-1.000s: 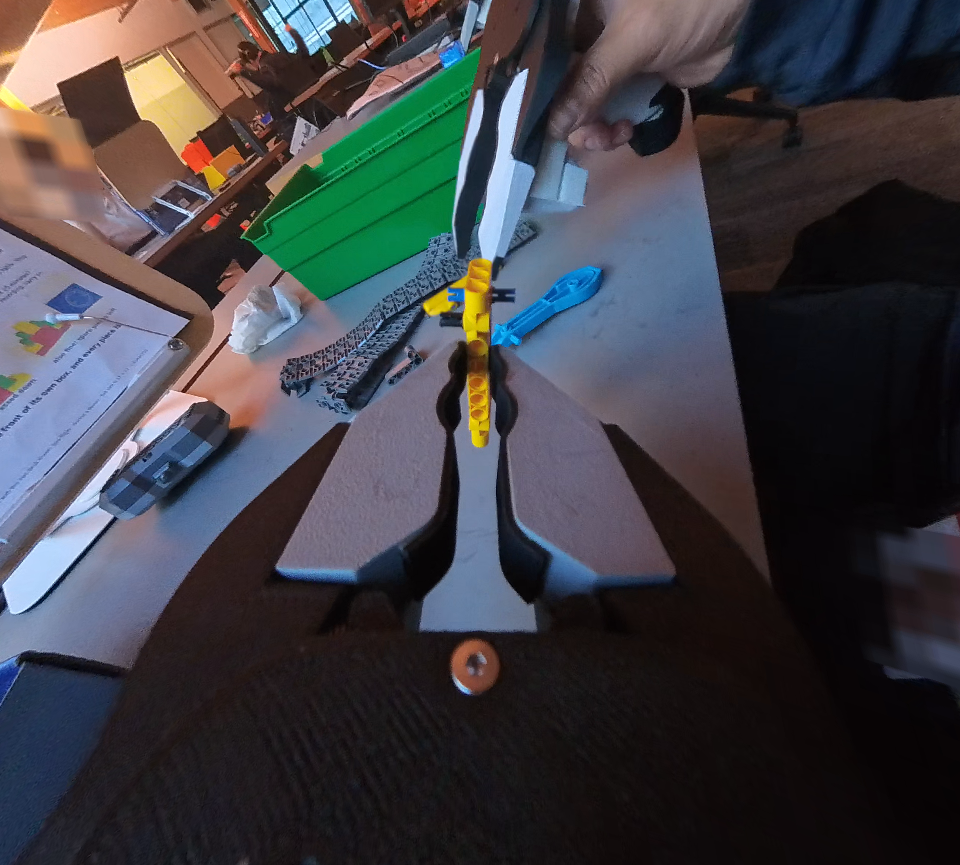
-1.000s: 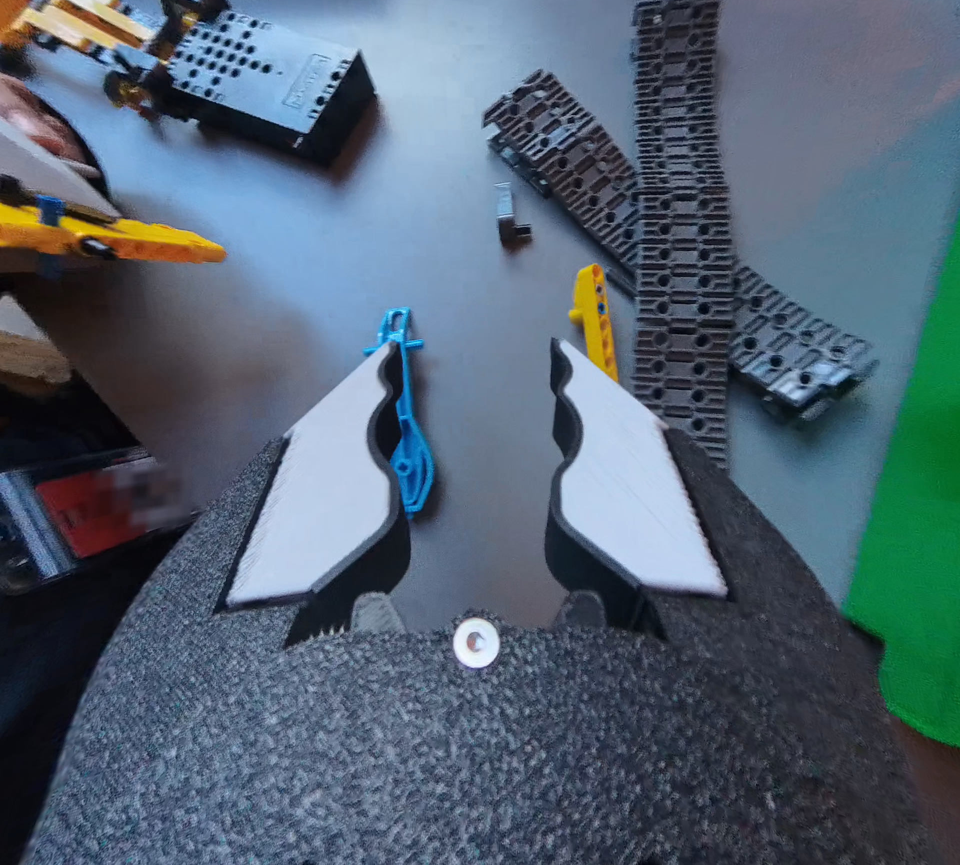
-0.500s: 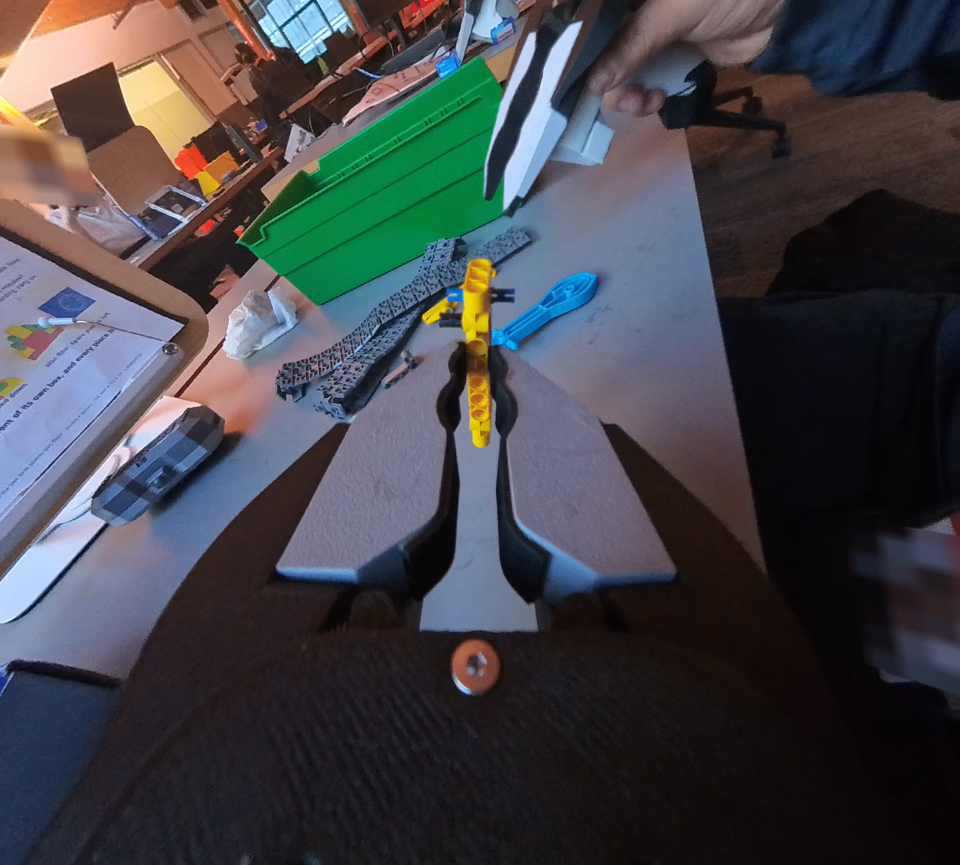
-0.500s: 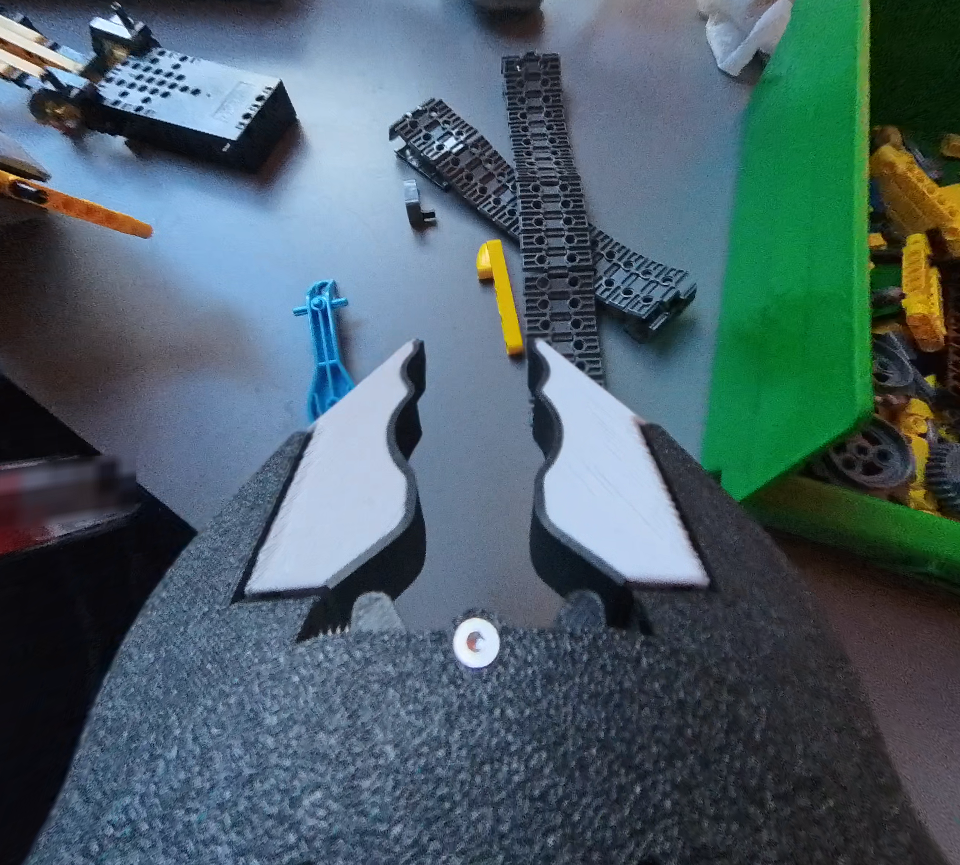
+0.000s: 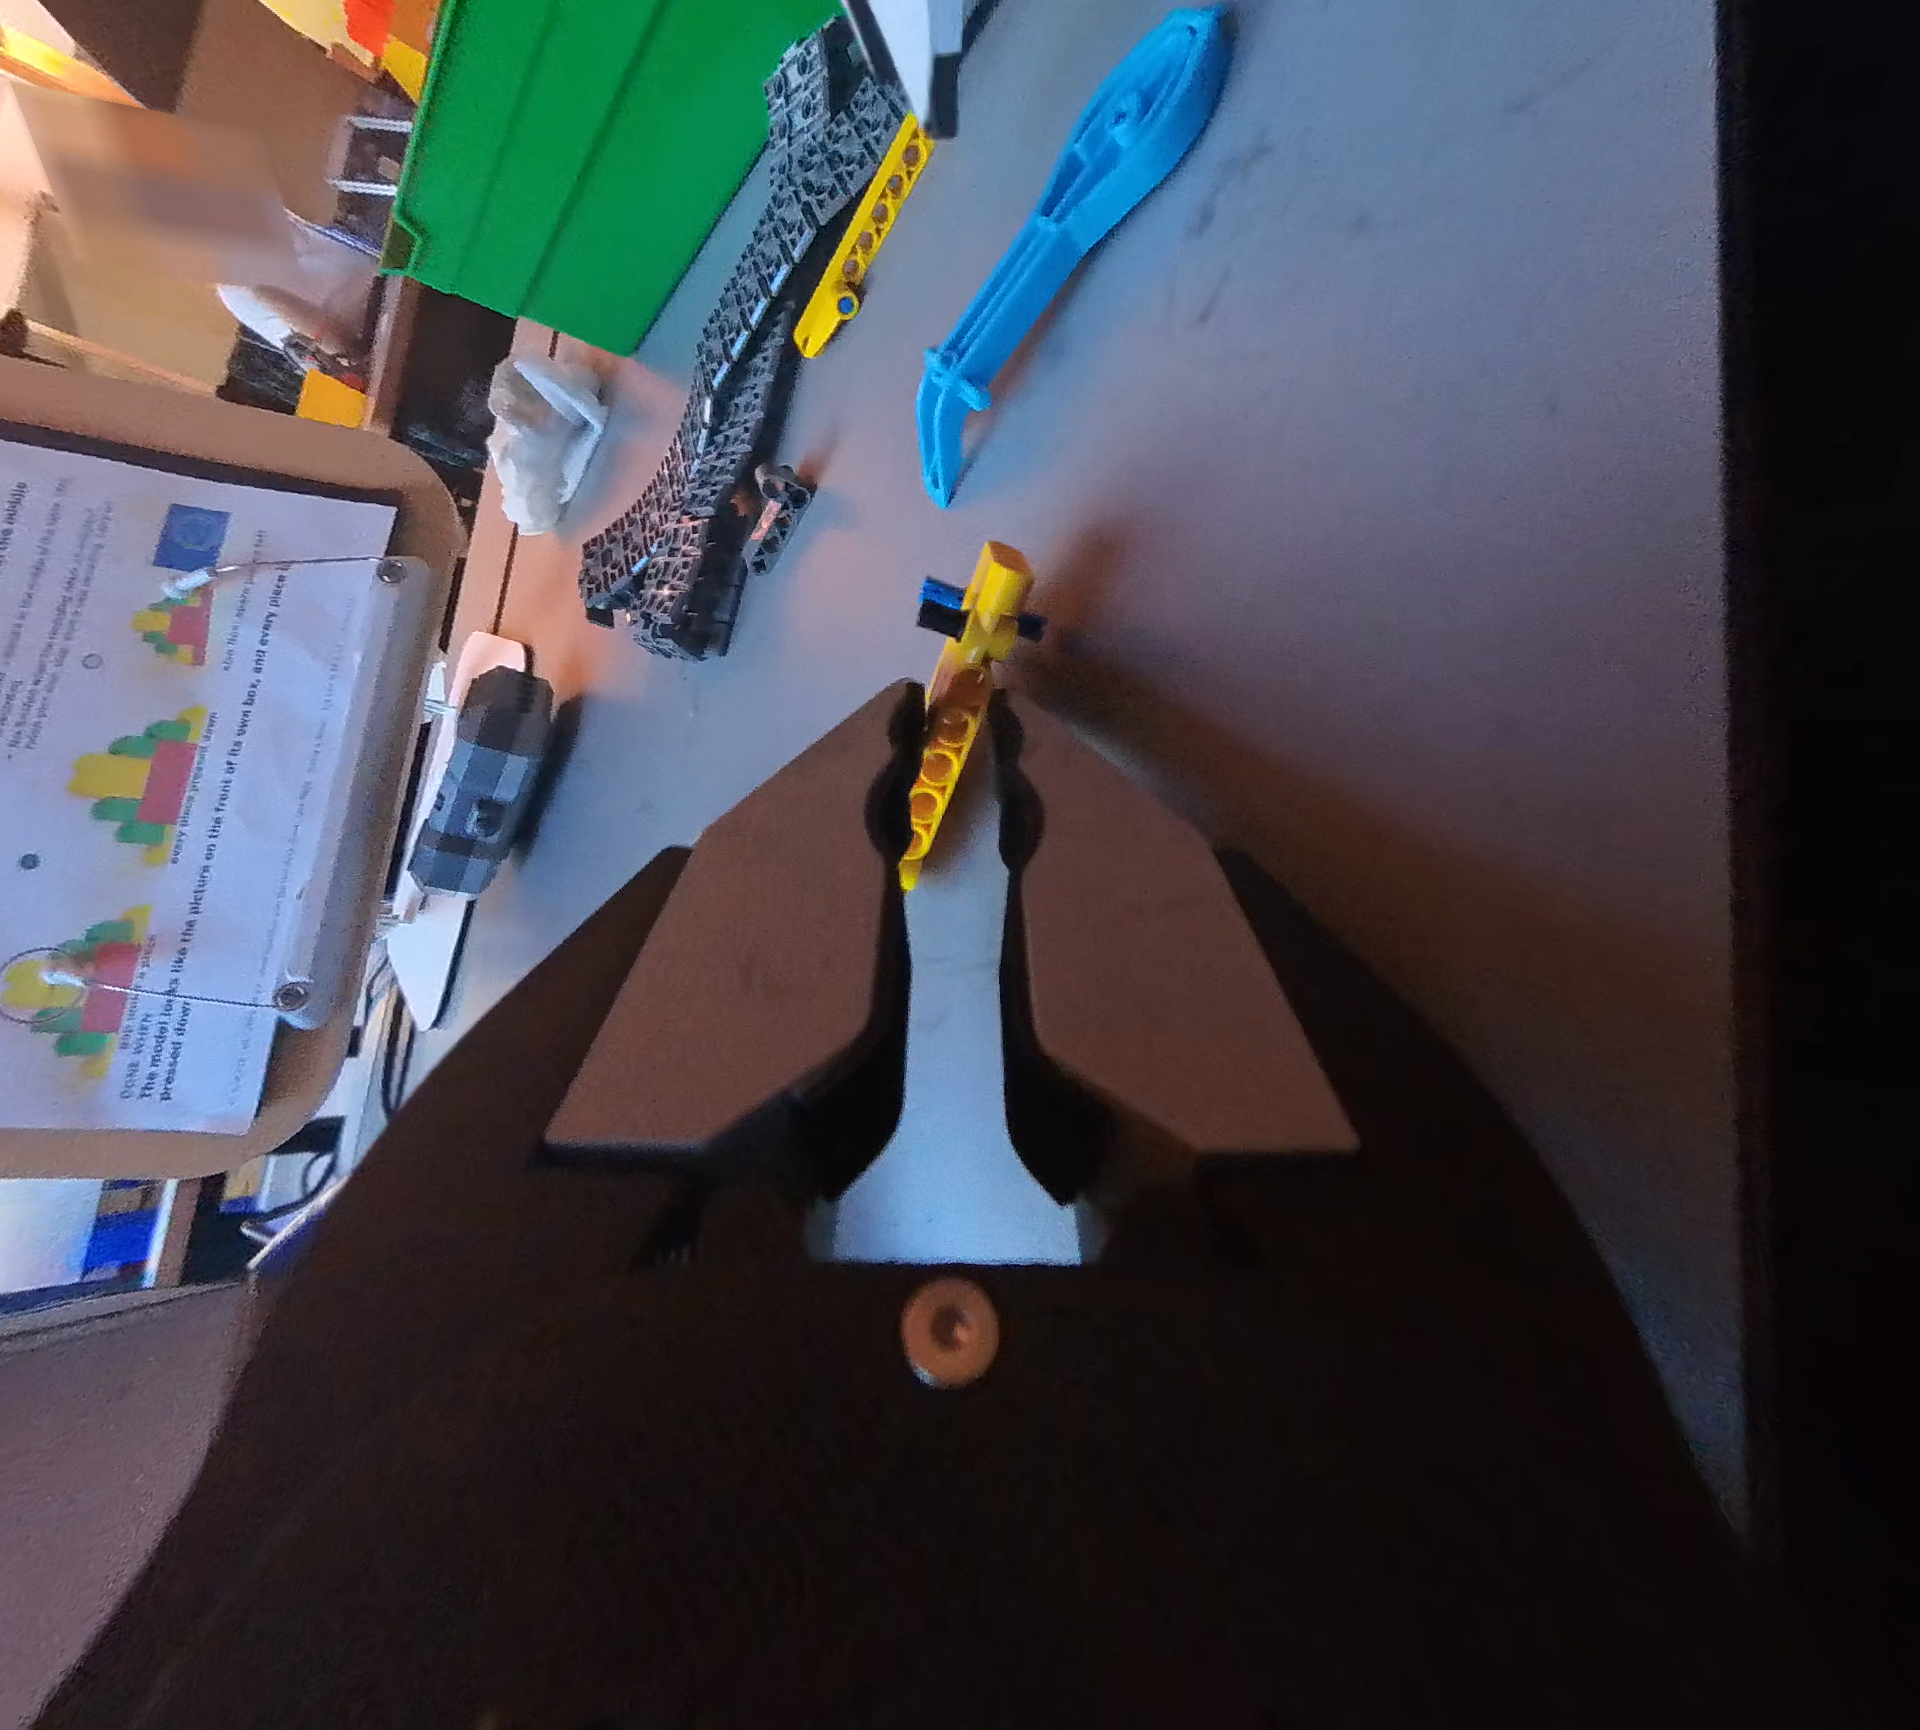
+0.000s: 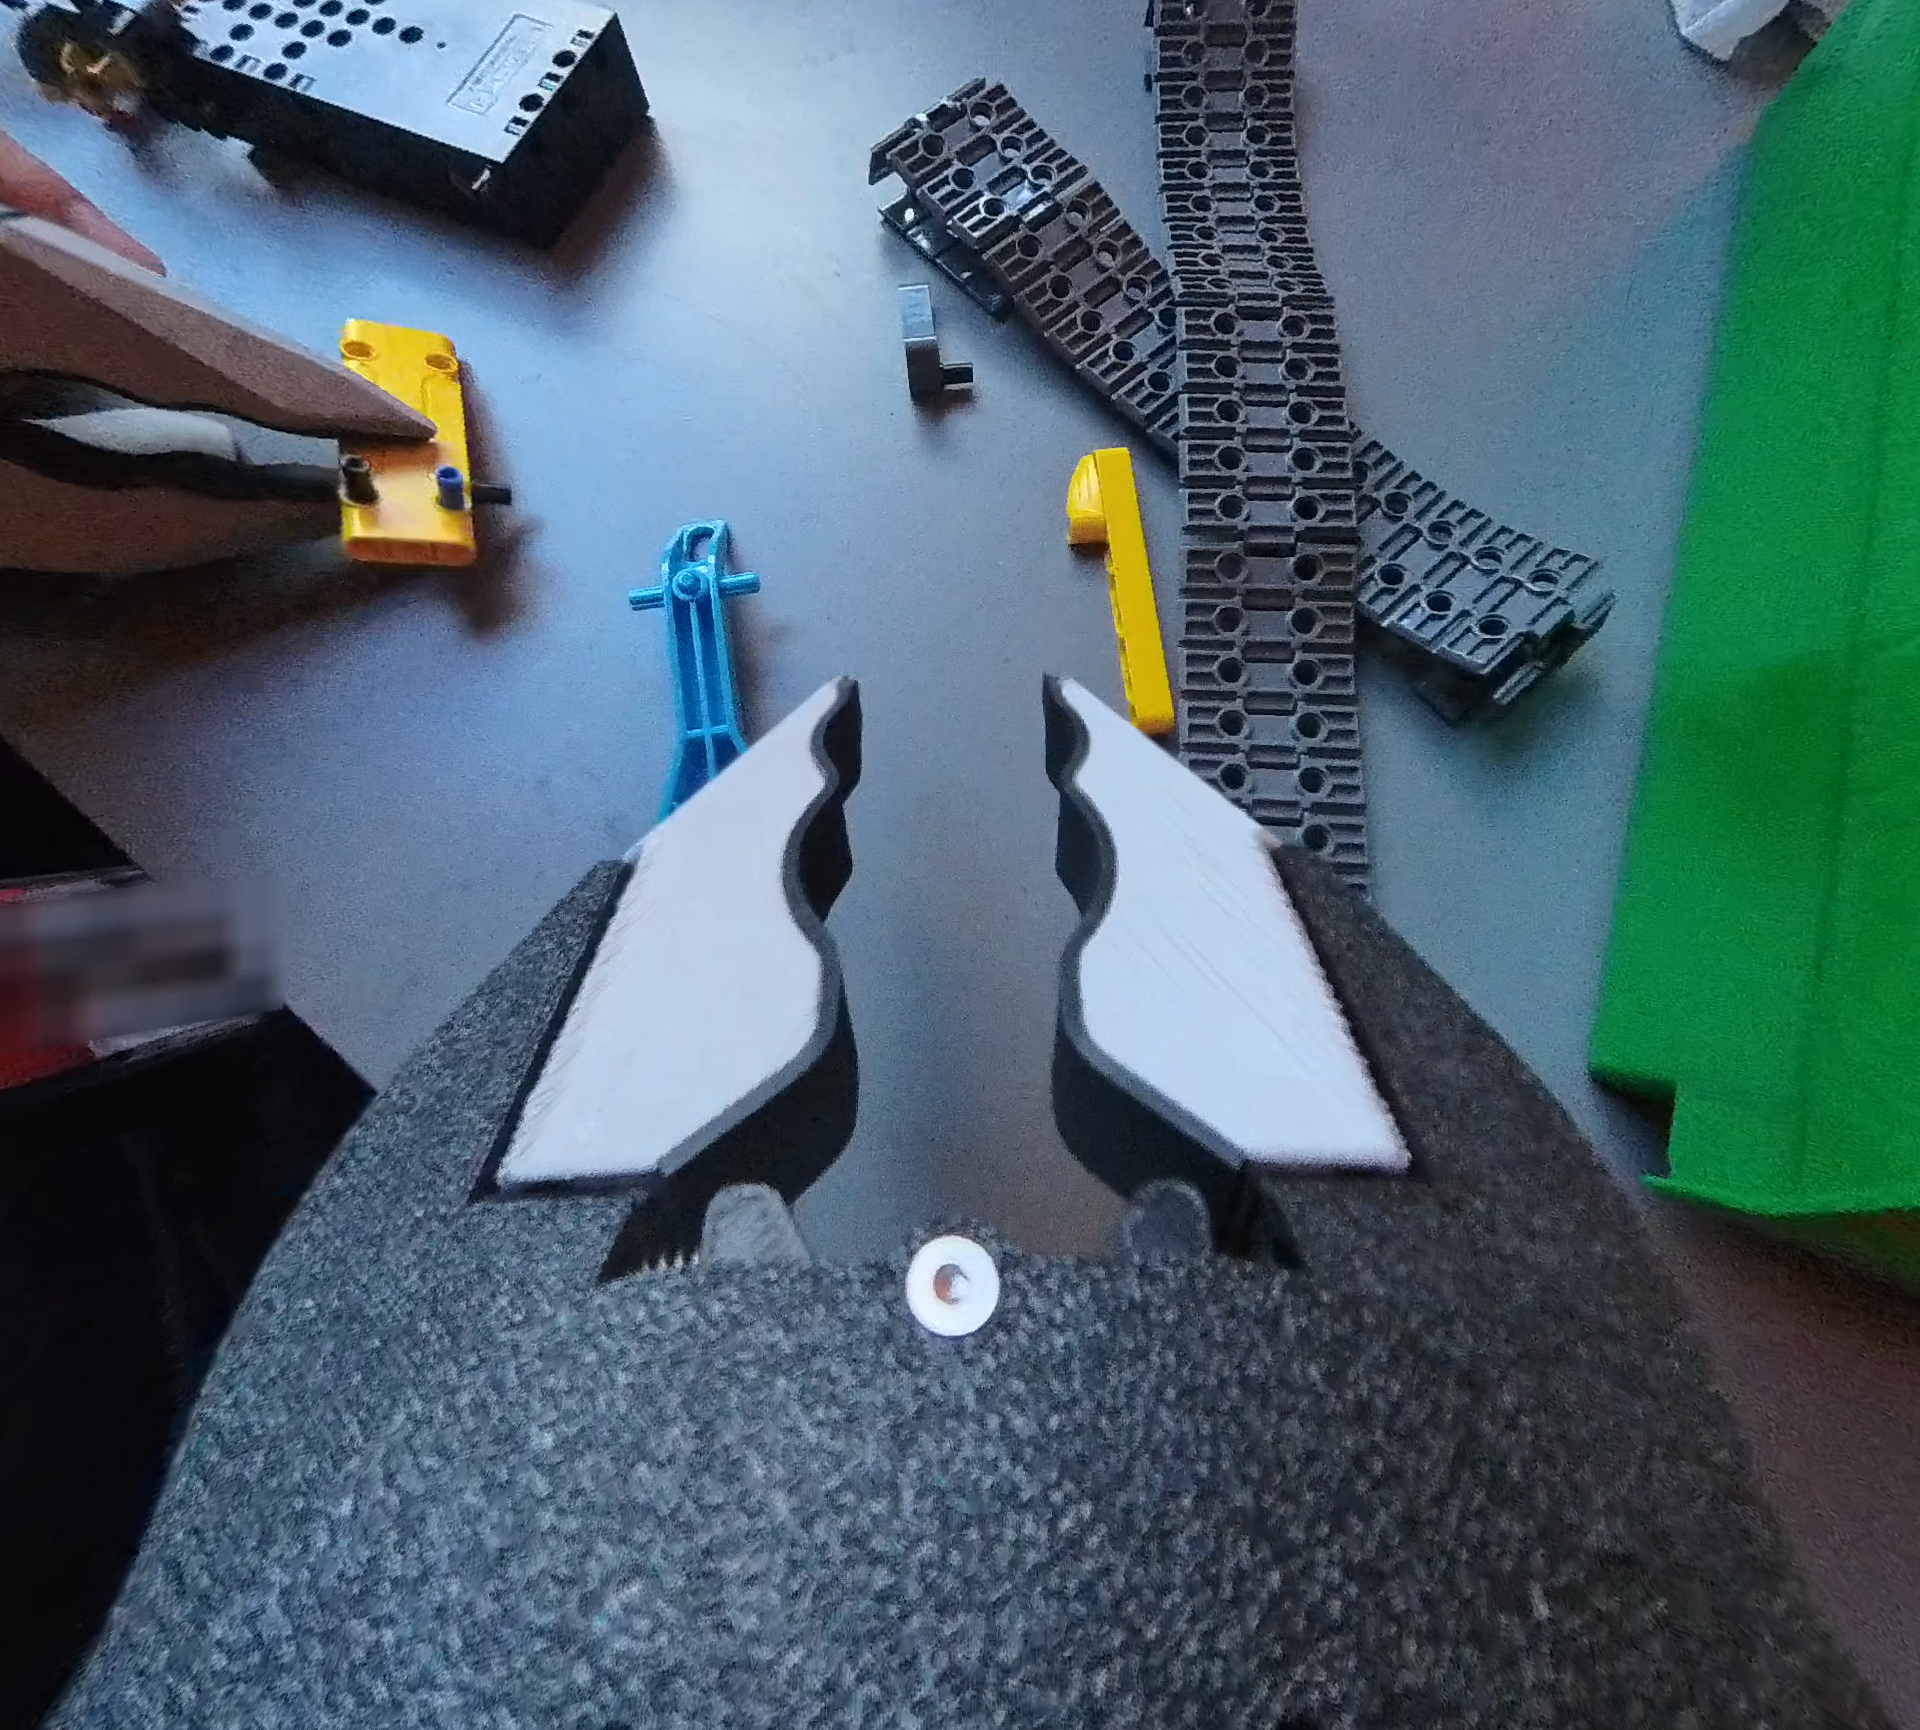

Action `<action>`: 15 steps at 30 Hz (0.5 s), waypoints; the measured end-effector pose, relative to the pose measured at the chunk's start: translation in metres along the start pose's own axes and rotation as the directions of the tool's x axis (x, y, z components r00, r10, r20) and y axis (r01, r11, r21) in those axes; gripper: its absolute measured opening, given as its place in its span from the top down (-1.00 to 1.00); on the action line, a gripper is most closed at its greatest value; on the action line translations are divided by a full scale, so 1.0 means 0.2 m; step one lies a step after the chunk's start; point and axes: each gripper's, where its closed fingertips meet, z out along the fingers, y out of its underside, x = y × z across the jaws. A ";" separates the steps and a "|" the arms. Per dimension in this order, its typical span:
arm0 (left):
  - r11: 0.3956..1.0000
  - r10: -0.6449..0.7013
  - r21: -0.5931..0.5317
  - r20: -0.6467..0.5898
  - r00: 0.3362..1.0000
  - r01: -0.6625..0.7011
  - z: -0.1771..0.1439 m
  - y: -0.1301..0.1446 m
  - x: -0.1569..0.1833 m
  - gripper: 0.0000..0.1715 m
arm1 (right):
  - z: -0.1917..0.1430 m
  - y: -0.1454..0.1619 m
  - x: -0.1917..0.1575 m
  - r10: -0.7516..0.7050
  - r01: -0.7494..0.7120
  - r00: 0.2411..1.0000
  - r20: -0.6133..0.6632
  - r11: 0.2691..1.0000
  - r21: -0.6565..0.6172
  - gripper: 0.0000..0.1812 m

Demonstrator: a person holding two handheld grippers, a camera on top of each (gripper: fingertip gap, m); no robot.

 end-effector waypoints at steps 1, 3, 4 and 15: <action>1.000 -0.013 0.003 -0.010 1.000 0.013 0.00 0.00 0.00 0.88 | 0.00 0.00 0.00 0.002 -0.002 1.000 0.003 1.000 -0.002 0.65; 0.999 -0.041 0.012 -0.027 0.999 0.041 -0.01 0.00 0.00 0.82 | 0.01 0.01 0.00 0.012 -0.012 1.000 0.007 1.000 -0.002 0.65; 0.998 -0.057 0.018 -0.034 0.998 0.058 -0.01 -0.01 -0.01 0.77 | 0.01 0.01 0.00 0.017 -0.017 1.000 0.010 1.000 0.000 0.65; 0.914 -0.386 0.002 -0.302 0.871 0.406 -0.07 -0.04 0.01 0.07 | 0.09 -0.17 -0.08 -0.021 0.015 0.996 0.088 0.998 0.058 0.67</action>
